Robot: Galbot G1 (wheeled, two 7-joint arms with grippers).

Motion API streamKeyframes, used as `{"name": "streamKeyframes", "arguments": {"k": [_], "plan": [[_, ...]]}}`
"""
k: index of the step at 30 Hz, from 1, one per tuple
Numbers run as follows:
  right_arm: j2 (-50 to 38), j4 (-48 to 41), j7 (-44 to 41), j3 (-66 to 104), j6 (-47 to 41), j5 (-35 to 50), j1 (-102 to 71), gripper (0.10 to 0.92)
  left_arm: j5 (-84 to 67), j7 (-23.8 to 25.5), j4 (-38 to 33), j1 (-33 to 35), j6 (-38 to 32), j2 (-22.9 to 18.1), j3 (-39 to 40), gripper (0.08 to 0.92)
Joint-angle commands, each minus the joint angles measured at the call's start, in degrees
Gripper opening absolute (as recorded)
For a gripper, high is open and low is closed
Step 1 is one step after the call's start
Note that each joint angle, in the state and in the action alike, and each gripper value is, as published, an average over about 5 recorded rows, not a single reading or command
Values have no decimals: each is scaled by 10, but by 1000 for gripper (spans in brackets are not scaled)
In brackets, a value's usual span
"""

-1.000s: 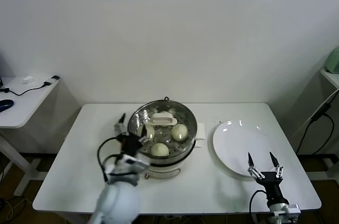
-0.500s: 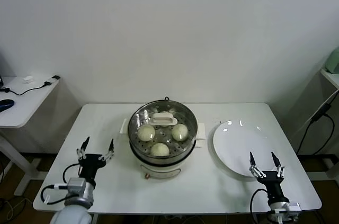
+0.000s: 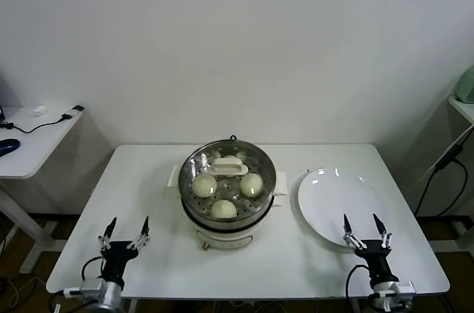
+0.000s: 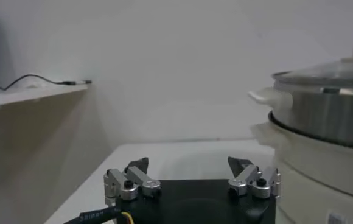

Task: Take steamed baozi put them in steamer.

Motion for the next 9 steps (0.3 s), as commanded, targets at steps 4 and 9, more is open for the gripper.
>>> {"name": "streamKeyframes", "arguments": {"k": [4,9], "plan": [[1,-1,1,-12,-7,2,2,823,-7,4,22,20,-46,-2,-10,823],[1,-1,1,-14,-8,3,2,823,-1,4,18,21,-47,-5,-7,823]]}}
